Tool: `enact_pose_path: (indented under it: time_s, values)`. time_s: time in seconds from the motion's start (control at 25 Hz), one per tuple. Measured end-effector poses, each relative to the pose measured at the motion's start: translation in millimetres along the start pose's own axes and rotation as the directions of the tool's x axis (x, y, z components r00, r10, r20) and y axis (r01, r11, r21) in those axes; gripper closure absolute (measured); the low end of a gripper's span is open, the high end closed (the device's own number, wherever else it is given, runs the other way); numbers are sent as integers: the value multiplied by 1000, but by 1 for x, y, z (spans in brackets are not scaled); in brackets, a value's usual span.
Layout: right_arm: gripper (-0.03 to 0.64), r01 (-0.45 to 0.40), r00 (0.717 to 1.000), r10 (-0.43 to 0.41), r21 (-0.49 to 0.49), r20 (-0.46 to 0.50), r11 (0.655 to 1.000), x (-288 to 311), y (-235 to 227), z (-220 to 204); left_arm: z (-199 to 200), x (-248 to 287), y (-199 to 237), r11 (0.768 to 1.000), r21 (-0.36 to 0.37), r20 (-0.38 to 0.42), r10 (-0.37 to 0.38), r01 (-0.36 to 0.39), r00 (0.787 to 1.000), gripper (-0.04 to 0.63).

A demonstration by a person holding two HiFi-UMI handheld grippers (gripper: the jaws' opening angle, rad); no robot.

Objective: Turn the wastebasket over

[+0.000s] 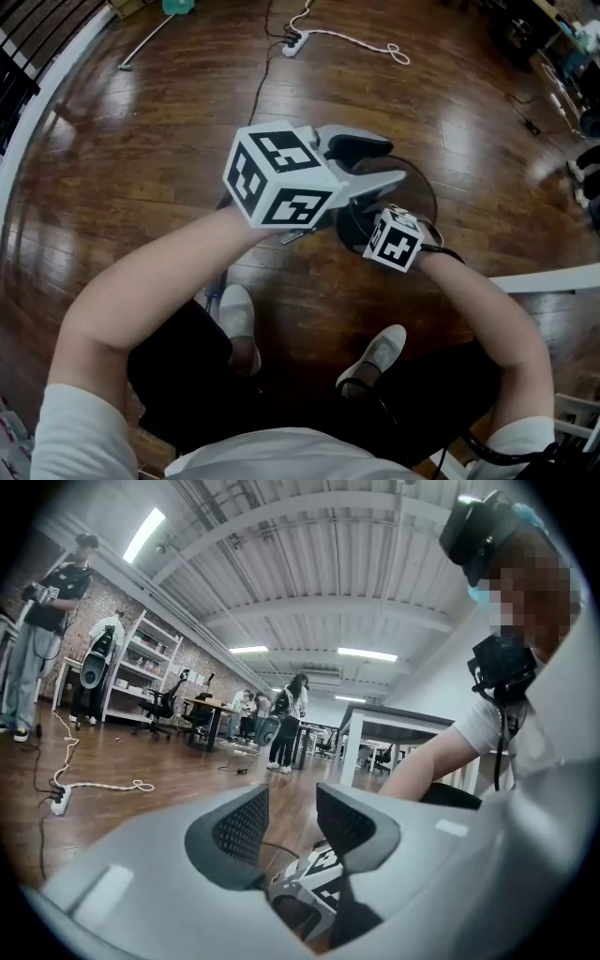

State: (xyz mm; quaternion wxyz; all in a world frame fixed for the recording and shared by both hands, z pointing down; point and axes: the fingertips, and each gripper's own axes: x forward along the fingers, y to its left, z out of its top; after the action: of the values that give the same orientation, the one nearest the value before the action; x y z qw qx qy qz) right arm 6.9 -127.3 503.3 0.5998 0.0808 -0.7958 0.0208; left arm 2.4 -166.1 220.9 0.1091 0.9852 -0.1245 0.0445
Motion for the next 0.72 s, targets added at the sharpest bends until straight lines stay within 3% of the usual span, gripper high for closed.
enact_pose_path:
  time_s: [0.16, 0.36, 0.56, 0.72]
  values:
    - [350, -46, 998, 48, 58, -28, 997, 28, 0, 3, -14, 0, 9, 1000, -15, -6, -1, 1, 1000, 443]
    - [411, -78, 995, 83, 107, -48, 991, 37, 7, 11, -25, 1, 17, 1000, -24, -34, -13, 12, 999, 443]
    - [466, -16, 993, 29, 112, -112, 994, 34, 3, 4, -36, 1, 24, 999, -49, -48, -5, 3, 999, 443]
    - [558, 40, 989, -25, 103, -145, 994, 27, -10, -7, -39, 0, 25, 998, -56, -53, -6, 3, 999, 443]
